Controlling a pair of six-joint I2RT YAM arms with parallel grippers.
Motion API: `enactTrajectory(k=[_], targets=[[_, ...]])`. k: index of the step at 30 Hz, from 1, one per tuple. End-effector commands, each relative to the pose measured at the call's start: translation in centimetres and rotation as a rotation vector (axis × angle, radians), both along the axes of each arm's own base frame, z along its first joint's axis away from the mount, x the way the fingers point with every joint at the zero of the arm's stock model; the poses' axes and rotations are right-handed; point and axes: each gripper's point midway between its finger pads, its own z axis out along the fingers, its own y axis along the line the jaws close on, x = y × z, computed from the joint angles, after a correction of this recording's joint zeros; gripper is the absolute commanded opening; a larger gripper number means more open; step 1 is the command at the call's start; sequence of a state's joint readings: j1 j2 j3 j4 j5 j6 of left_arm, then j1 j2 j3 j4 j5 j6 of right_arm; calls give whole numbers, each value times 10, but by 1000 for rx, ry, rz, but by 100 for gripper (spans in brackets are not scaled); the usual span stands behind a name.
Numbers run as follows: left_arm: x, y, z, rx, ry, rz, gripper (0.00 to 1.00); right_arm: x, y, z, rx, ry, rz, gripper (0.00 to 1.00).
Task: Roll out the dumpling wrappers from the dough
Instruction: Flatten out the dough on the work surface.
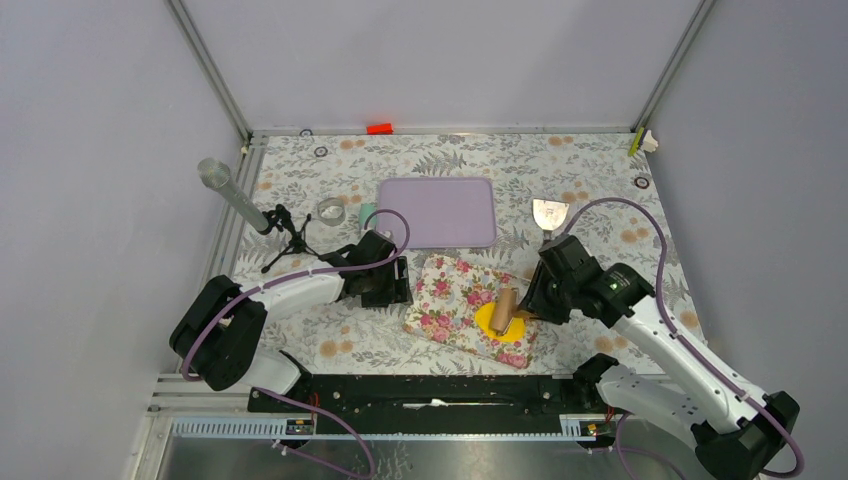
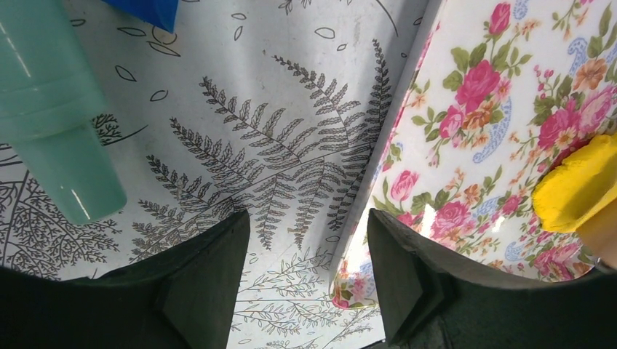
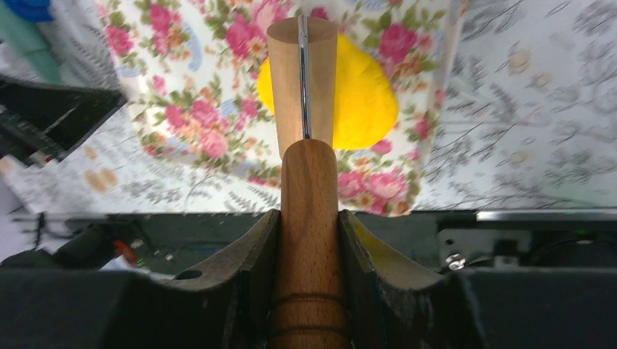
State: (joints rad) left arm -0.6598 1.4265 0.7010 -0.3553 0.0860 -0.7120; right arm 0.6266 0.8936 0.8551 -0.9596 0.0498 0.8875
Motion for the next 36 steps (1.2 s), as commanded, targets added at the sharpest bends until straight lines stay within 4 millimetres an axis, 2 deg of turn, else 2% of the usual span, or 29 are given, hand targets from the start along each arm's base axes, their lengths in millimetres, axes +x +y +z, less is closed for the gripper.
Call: enactTrajectory(k=[1, 3, 8, 15, 20, 24, 27, 30, 32, 36], targets=[[-19, 13, -10, 61, 57, -27, 67, -12, 28, 21, 222, 49, -65, 0], [-21, 12, -10, 61, 57, -32, 67, -18, 33, 20, 265, 95, -99, 0], [-23, 12, -9, 48, 49, -30, 67, -32, 15, 1, 217, 149, -207, 0], [-28, 2, -7, 47, 55, -94, 67, -33, 3, -28, 170, 173, -307, 0], [-29, 4, -8, 60, 53, -86, 67, -44, -22, -55, 64, 196, -388, 0], [-29, 5, -7, 62, 49, -85, 67, -58, -28, -83, 44, 251, -418, 0], [-31, 6, -8, 62, 49, -84, 67, -61, -30, -94, 44, 258, -434, 0], [-34, 5, -10, 62, 60, -89, 67, -55, -28, -92, 52, 237, -429, 0], [-35, 4, -11, 62, 68, -95, 67, -48, -20, -81, 85, 219, -407, 0], [-36, 0, -10, 58, 68, -103, 67, -28, -6, -33, 147, 140, -364, 0]])
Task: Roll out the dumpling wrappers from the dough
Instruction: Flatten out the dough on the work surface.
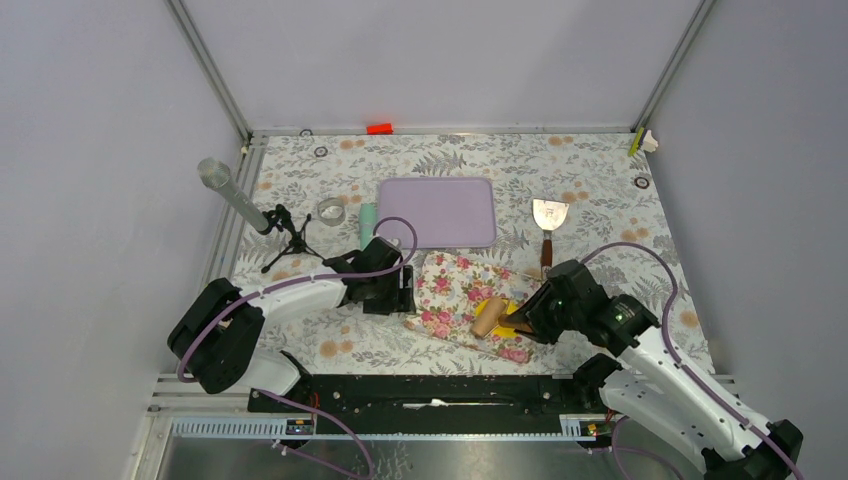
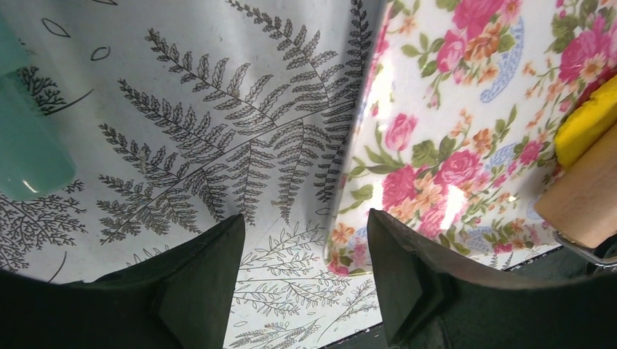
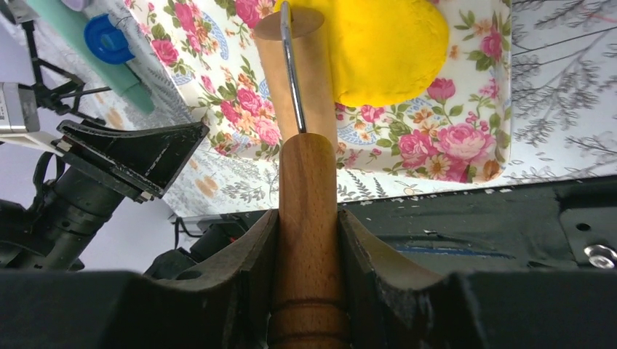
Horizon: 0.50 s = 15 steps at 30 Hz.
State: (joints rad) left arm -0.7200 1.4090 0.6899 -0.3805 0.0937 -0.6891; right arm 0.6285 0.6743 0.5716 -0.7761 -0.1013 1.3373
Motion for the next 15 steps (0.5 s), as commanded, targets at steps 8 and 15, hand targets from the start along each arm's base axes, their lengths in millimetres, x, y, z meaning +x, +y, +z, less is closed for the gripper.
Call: enactTrajectory(k=[8, 15], targets=[[-14, 6, -7, 48, 49, -17, 67, 10, -33, 39, -239, -29, 2, 0], [-13, 6, -8, 59, 48, -18, 67, 9, -39, 15, -248, -4, -71, 0]])
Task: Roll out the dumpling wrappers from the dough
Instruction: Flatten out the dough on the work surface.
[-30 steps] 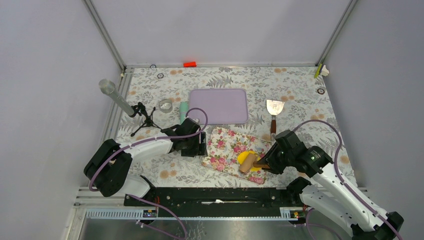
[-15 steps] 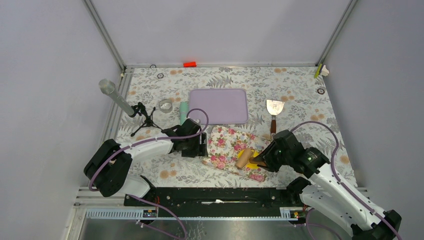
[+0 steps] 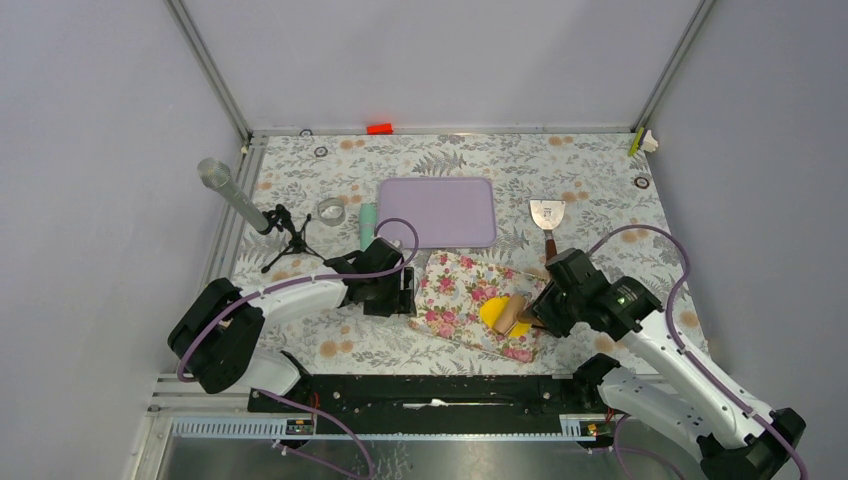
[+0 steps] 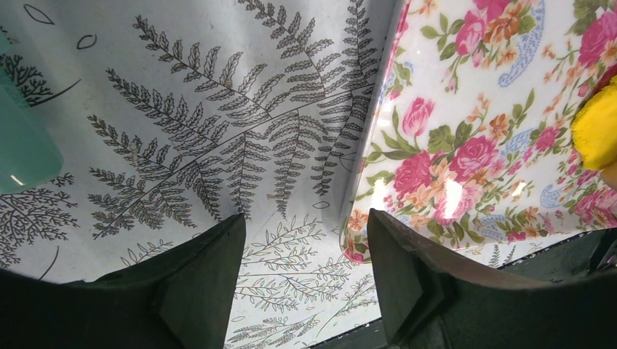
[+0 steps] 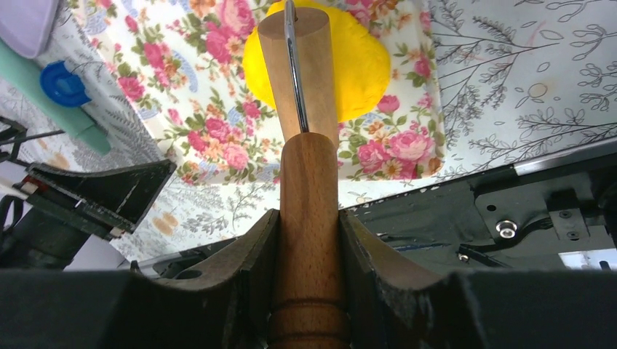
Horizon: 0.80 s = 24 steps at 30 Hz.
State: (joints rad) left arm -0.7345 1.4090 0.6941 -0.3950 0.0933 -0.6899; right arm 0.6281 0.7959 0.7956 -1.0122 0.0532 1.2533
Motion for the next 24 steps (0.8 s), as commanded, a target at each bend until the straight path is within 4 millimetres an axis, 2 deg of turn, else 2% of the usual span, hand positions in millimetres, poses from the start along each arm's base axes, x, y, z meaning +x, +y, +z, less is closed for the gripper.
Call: enactTrajectory(k=[1, 7, 12, 16, 21, 24], targets=[[-8, 7, -9, 55, 41, -5, 67, 1, -12, -18, -29, -6, -83, 0], [-9, 7, -10, 53, 45, -10, 67, -23, -19, -64, 8, 86, -173, 0], [-10, 7, -13, 56, 52, -17, 67, -28, -24, -72, 18, 88, -211, 0], [-7, 3, -10, 47, 45, -20, 67, -17, -17, -51, 38, 44, -185, 0], [-2, -2, -3, 29, 30, -23, 67, 11, -10, 2, 43, -114, -115, 0], [5, -8, 2, 15, 15, -22, 66, 17, -7, 21, 1, -128, -51, 0]])
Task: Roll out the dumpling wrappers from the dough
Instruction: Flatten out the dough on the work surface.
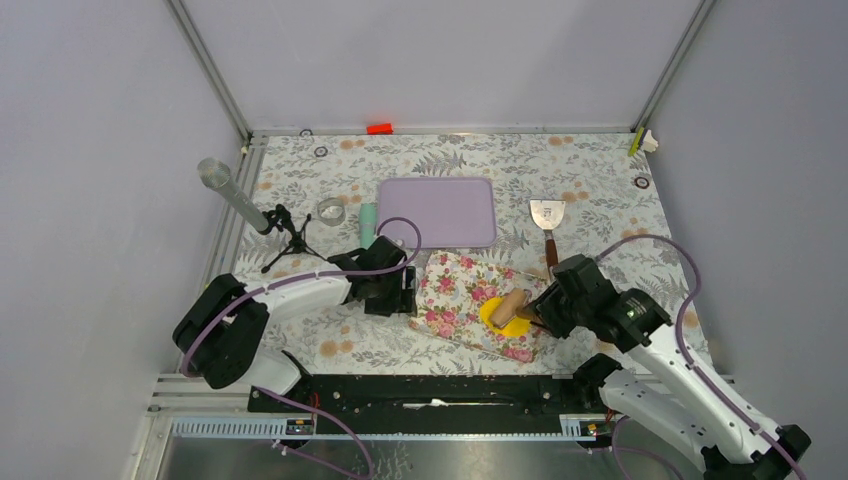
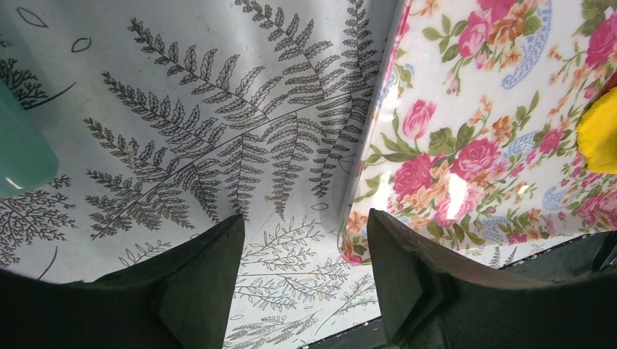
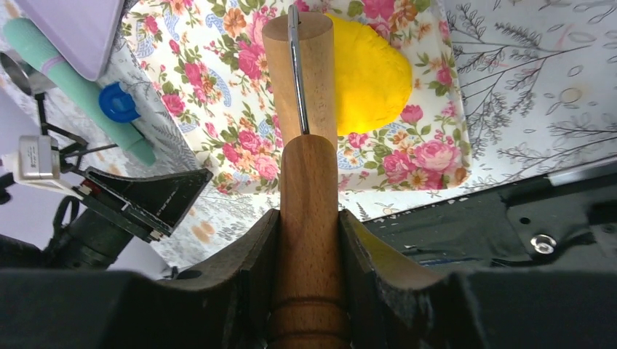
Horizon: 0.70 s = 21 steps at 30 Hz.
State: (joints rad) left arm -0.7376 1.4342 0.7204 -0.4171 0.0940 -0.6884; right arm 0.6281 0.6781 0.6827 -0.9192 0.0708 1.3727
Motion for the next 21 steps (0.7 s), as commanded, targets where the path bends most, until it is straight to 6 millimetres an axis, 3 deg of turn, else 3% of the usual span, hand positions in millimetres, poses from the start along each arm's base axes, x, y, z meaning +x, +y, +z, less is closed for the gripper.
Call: enactTrajectory(k=[1, 8, 12, 19, 21], targets=[[6, -9, 5, -4, -5, -16, 66, 12, -6, 30, -113, -40, 77, 0], [27, -21, 15, -9, -50, -7, 64, 13, 5, 33, -44, 3, 23, 0], [36, -27, 14, 3, -55, -2, 64, 8, 10, 24, 54, 32, -68, 0], [51, -30, 11, 47, -76, 0, 62, 0, 0, 11, 58, 60, -143, 0], [53, -32, 9, 48, -72, 0, 57, 0, -2, 13, 57, 52, -144, 0]])
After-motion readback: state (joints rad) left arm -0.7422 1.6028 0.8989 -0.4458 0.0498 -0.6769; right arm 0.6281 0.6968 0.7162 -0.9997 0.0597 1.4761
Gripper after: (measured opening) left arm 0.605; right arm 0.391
